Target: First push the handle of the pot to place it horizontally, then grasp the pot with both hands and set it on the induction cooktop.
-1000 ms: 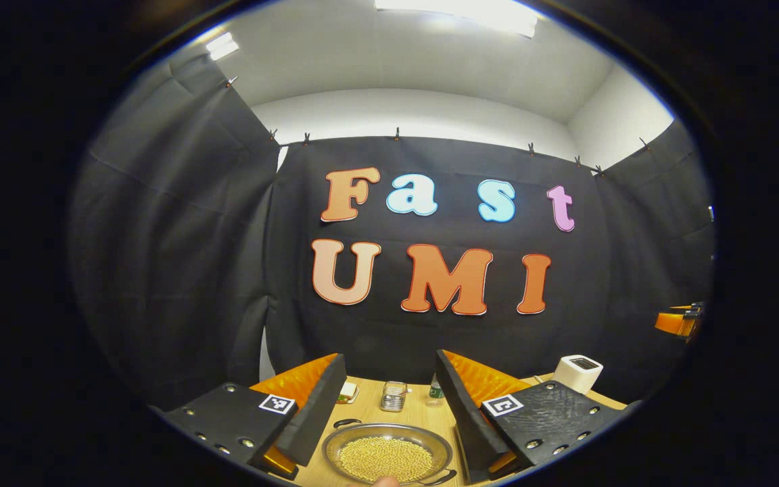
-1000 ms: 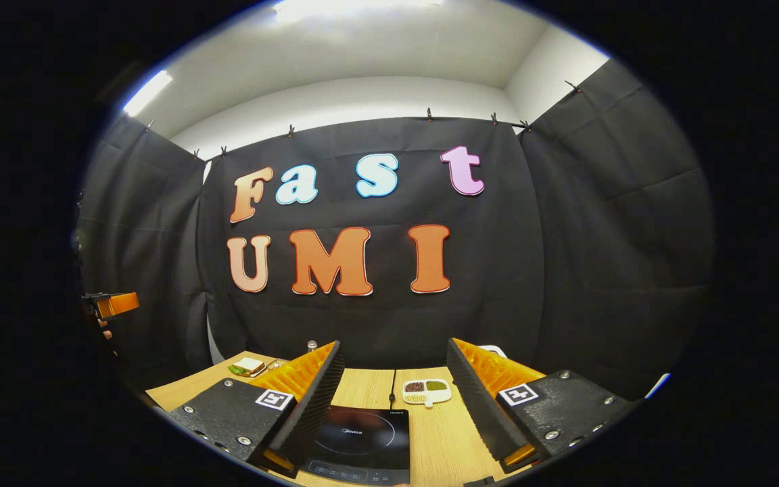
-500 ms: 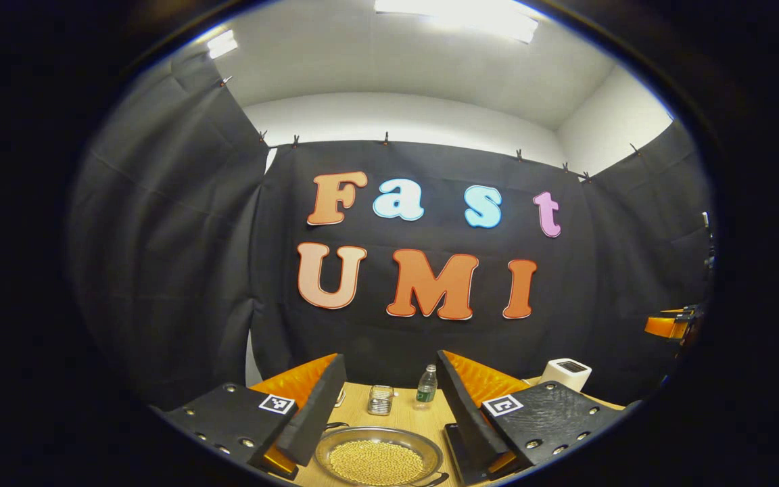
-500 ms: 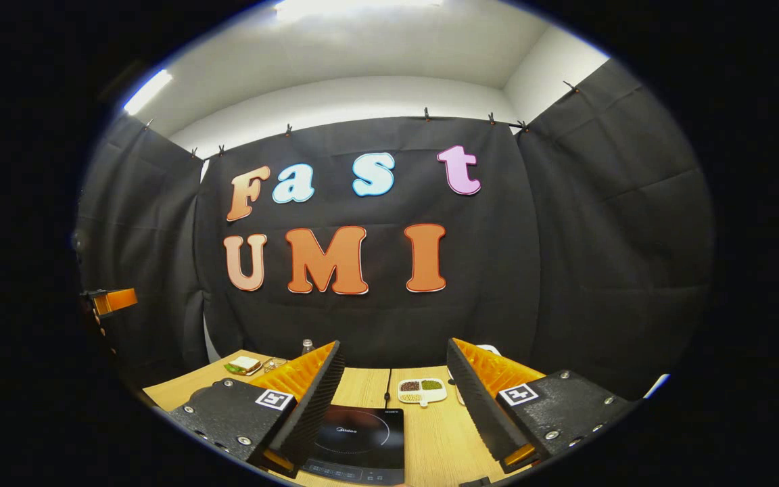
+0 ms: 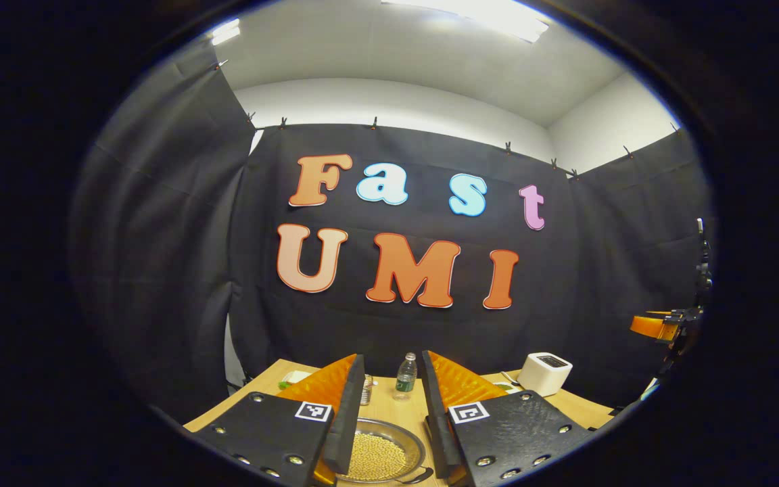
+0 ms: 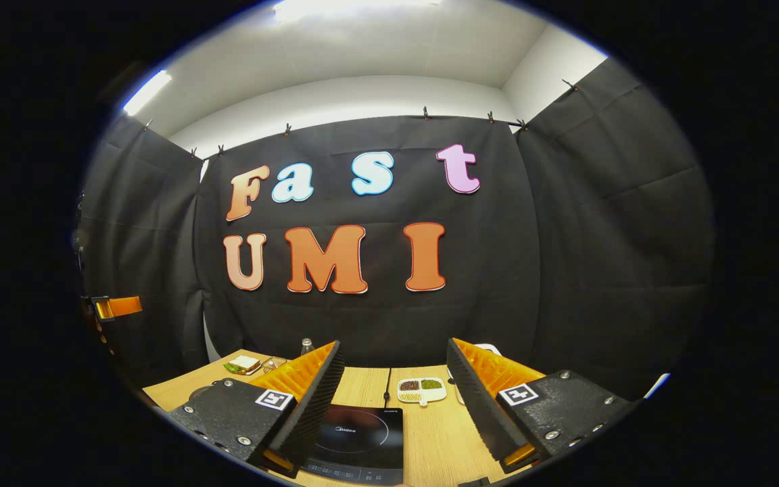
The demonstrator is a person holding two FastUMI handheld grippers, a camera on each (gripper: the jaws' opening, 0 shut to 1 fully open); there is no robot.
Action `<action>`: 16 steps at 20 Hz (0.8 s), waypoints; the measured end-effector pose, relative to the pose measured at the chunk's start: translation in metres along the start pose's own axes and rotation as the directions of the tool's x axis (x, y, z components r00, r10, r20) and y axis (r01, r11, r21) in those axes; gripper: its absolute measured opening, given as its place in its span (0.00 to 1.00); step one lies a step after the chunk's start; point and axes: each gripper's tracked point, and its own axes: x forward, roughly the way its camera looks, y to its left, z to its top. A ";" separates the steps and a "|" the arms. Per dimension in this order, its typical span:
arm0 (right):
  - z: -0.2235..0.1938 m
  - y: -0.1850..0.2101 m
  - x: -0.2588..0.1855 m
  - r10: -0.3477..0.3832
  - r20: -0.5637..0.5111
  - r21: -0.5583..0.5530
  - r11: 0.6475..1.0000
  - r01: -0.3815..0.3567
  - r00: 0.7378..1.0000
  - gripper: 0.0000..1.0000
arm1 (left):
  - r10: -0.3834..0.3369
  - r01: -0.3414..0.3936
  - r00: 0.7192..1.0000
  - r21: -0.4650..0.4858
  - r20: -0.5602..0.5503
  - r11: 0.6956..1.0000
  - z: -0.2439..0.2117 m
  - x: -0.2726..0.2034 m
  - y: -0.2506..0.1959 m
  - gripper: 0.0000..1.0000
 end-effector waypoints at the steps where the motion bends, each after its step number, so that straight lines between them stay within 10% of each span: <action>1: 0.000 0.000 0.000 -0.001 -0.001 0.000 1.000 0.001 1.000 0.95 | -0.005 0.005 1.000 0.006 -0.001 1.000 -0.001 -0.001 -0.002 0.48; 8: -0.004 -0.002 0.000 -0.002 -0.012 0.007 1.000 0.002 1.000 0.95 | -0.032 0.033 0.999 0.106 -0.010 0.994 -0.010 -0.003 -0.020 0.03; 16: -0.007 -0.004 0.000 -0.006 -0.032 0.016 1.000 0.006 0.999 0.95 | -0.096 0.120 0.976 0.116 -0.194 0.986 -0.086 -0.009 -0.036 0.02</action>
